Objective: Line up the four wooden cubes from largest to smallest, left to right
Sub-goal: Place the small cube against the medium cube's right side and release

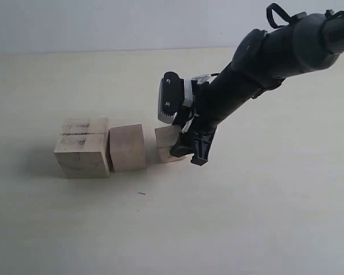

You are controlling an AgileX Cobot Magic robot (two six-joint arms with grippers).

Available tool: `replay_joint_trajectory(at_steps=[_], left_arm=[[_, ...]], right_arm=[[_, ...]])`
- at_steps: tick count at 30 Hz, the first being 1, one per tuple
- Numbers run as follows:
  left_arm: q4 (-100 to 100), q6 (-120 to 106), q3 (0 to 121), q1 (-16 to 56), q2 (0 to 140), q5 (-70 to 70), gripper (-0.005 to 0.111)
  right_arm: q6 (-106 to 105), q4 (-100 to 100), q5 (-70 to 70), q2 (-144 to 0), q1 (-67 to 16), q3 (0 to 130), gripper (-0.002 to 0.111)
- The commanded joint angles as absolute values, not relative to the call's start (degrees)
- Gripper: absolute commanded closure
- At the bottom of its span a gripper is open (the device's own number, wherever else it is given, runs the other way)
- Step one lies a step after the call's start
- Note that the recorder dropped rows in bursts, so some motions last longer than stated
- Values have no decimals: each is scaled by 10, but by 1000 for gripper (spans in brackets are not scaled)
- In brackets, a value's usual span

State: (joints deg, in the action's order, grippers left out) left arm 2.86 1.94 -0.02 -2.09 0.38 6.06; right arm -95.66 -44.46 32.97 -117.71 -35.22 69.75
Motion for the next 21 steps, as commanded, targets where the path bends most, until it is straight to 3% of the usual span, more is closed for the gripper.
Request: replay_joint_trajectory(at_steps=[1, 21], left_arm=[[25, 20, 0, -22, 0, 60, 104], [25, 20, 0, -22, 0, 60, 104]], right_arm=[[-981, -484, 327, -1188, -354, 698, 108], [-990, -504, 300, -1214, -399, 698, 108]])
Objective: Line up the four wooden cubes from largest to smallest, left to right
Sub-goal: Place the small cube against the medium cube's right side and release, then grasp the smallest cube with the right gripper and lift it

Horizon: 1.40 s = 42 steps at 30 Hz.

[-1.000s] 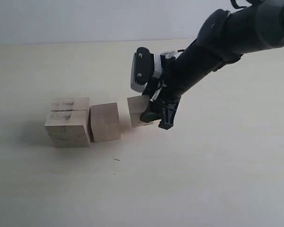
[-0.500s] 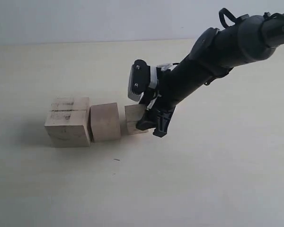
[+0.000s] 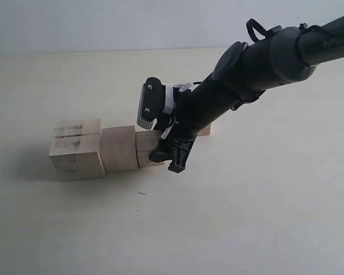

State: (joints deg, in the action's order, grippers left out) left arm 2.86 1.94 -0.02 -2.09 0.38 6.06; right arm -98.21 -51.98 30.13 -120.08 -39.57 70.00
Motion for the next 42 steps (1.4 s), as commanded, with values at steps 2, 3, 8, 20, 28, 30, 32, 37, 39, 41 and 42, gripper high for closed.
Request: replay_joint_trajectory(at_steps=[2, 3, 8, 20, 28, 30, 32, 37, 39, 41, 42], left_arm=[[25, 20, 0, -22, 0, 60, 104], [25, 20, 0, -22, 0, 60, 104], [25, 20, 0, -22, 0, 60, 104], [25, 20, 0, -22, 0, 60, 104], [25, 20, 0, -22, 0, 60, 104], [25, 20, 0, -22, 0, 60, 104], [25, 20, 0, -22, 0, 60, 104], [25, 20, 0, -22, 0, 60, 104], [25, 20, 0, -22, 0, 60, 104], [25, 20, 0, -22, 0, 60, 104], [25, 20, 0, -22, 0, 60, 104]], right_arm=[[-990, -504, 300, -1214, -399, 698, 108], [-990, -504, 300, -1214, -399, 698, 108], [-989, -504, 300, -1214, -399, 698, 105], [-974, -506, 300, -1214, -399, 698, 42], [-974, -506, 300, -1204, -399, 698, 18], [-974, -506, 296, -1186, -399, 698, 17], [-955, -504, 285, -1159, -399, 698, 17], [-824, -457, 233, -1034, -399, 698, 17], [-775, -415, 223, -969, -396, 698, 17], [-712, -373, 201, -915, -382, 698, 17], [-661, -364, 178, -886, -366, 698, 17]])
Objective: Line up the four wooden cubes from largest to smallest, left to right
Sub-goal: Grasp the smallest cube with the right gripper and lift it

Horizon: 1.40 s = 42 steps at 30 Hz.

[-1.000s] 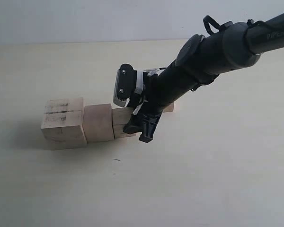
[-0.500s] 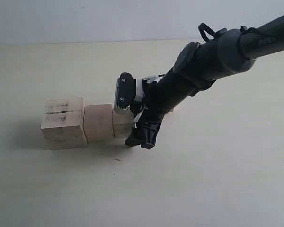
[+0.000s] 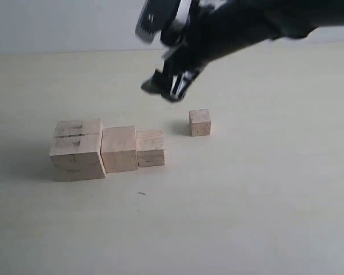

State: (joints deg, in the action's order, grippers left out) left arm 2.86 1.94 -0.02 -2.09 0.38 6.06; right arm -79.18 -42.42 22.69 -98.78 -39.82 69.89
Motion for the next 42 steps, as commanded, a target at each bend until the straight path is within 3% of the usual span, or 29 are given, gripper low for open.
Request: replay_joint_trajectory(at_steps=[1, 8, 13, 17, 26, 29, 39, 42], left_arm=[[25, 20, 0, -22, 0, 60, 104], [25, 20, 0, -22, 0, 60, 104], [25, 20, 0, -22, 0, 60, 104], [25, 20, 0, -22, 0, 60, 104], [25, 20, 0, -22, 0, 60, 104], [25, 20, 0, -22, 0, 60, 104], [25, 20, 0, -22, 0, 60, 104], [25, 20, 0, -22, 0, 60, 104]], right_arm=[[-628, -364, 163, -871, -353, 698, 17], [-310, -346, 186, -879, -248, 695, 20], [-293, -298, 302, -1013, -273, 695, 20], [-239, -211, 268, -1094, -324, 695, 20], [-149, -149, 207, -1173, -327, 696, 23], [-149, -150, 204, -1182, -327, 696, 34], [-151, -94, 240, -1129, -327, 697, 106], [-136, -45, 278, -1071, -327, 697, 108]])
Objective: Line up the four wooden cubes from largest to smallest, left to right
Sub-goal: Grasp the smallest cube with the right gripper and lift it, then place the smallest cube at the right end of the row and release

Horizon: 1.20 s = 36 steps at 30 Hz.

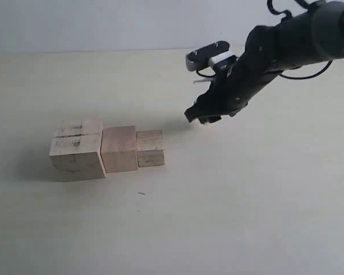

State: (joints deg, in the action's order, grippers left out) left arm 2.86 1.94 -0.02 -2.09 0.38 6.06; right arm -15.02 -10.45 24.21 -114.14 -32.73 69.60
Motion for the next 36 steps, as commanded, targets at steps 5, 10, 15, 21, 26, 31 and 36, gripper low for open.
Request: replay_joint_trajectory(at_steps=[5, 10, 15, 21, 26, 31, 36], left_arm=[[25, 20, 0, -22, 0, 60, 104], [25, 20, 0, -22, 0, 60, 104], [25, 20, 0, -22, 0, 60, 104], [25, 20, 0, -22, 0, 60, 104], [25, 20, 0, -22, 0, 60, 104], [25, 20, 0, -22, 0, 60, 104], [25, 20, 0, -22, 0, 60, 104]], right_arm=[[-347, -57, 338, -999, -327, 694, 108], [-592, -142, 394, -1020, -325, 694, 108], [-781, -274, 397, -1092, -325, 694, 108], [-876, -298, 388, -1148, -326, 694, 108], [-894, -300, 380, -1167, -327, 696, 108], [-957, -338, 373, -1178, -330, 696, 108], [-979, -354, 347, -1197, -337, 697, 108]])
